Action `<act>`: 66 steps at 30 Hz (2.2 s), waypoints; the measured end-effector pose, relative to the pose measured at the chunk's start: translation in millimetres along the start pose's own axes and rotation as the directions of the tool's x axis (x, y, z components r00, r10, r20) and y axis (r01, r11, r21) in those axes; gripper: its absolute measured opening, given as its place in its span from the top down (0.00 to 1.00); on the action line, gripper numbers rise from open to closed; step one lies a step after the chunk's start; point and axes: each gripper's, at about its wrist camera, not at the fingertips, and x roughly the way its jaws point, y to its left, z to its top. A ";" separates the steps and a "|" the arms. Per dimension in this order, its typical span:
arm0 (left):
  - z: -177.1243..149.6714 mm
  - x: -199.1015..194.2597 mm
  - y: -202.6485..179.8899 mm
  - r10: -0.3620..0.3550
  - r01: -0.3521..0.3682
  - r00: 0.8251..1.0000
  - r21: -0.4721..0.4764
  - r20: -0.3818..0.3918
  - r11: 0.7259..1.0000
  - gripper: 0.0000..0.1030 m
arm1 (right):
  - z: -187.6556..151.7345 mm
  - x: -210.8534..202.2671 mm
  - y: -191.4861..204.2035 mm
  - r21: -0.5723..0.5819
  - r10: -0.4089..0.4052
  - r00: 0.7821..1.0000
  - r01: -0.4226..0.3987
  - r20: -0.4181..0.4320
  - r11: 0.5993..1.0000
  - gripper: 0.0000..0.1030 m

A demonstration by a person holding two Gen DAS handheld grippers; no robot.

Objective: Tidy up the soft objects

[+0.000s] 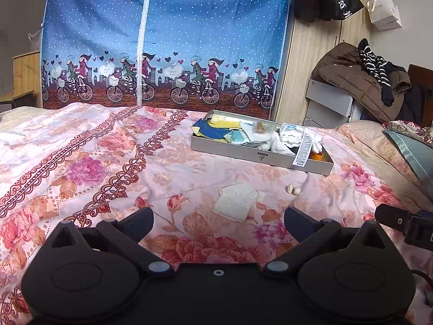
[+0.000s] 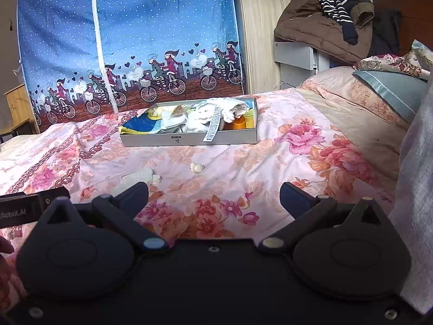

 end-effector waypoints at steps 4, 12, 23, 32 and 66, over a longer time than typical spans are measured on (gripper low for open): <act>-1.5 0.7 -1.6 0.000 0.000 1.000 0.012 0.002 1.000 0.01 | 0.0 -0.3 -0.5 0.001 0.002 1.000 -0.002 0.000 1.000 0.00; -2.3 0.3 -3.5 -0.001 0.001 1.000 0.020 0.003 1.000 0.01 | -0.8 -1.0 1.2 0.000 0.005 1.000 -0.005 -0.005 1.000 0.00; -3.7 0.4 -6.1 -0.007 0.007 1.000 0.037 0.005 0.999 0.01 | -1.3 -1.4 3.0 -0.001 0.004 1.000 -0.004 -0.009 1.000 0.00; -4.7 -0.1 -5.9 -0.011 0.010 1.000 0.054 0.007 0.998 0.01 | -2.6 -1.0 4.0 0.001 0.004 1.000 -0.004 -0.014 1.000 0.00; -6.1 0.6 -6.8 -0.015 0.014 1.000 0.066 0.005 0.998 0.01 | -5.1 1.1 6.8 0.004 0.015 0.999 -0.015 -0.043 1.000 0.00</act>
